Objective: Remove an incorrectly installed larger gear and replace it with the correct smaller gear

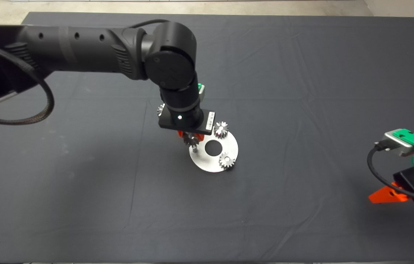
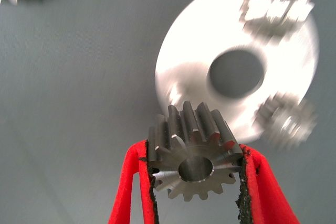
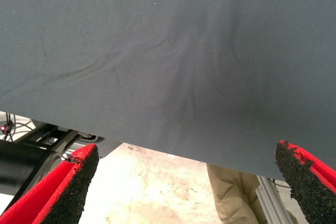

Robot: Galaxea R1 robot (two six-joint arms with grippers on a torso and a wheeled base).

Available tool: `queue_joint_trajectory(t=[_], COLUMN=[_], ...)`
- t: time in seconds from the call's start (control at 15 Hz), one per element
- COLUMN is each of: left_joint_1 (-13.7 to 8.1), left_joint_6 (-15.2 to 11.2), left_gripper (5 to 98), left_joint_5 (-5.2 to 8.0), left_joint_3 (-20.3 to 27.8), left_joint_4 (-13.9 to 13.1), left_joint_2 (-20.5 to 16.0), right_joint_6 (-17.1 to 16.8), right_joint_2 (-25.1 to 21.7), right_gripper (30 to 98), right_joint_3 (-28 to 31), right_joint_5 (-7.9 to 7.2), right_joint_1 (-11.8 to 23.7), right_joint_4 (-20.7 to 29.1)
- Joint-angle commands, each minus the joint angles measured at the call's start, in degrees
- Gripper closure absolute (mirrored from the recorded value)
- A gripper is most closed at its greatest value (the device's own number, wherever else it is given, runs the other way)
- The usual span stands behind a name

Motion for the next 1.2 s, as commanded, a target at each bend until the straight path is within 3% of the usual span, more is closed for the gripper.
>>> queue_joint_trajectory(t=[0.0,0.47,0.8,1.0,1.13], left_joint_1=[3.57,4.59,4.50,4.56,4.59], left_joint_6=[-1.70,-1.62,-0.12,-0.21,-0.30], left_gripper=[80.5,80.6,80.8,81.2,81.1], left_joint_5=[0.23,0.49,0.75,2.12,2.25], left_joint_3=[1.11,0.77,-1.22,-0.51,1.17], left_joint_4=[5.93,7.75,7.92,7.75,7.57], left_joint_2=[0.22,0.05,-0.17,-0.30,-0.40], right_joint_6=[-2.53,-3.06,-3.06,-3.06,-3.06], right_joint_2=[0.64,2.45,2.54,2.54,2.54], right_gripper=[39.7,39.7,39.7,39.7,39.7], right_joint_3=[-0.32,-2.25,-2.25,-2.25,-2.34], right_joint_5=[-2.73,-2.64,-2.82,-2.82,-2.82], right_joint_1=[1.53,1.53,1.53,1.53,1.53], right_joint_4=[0.61,0.60,0.61,0.61,0.61])
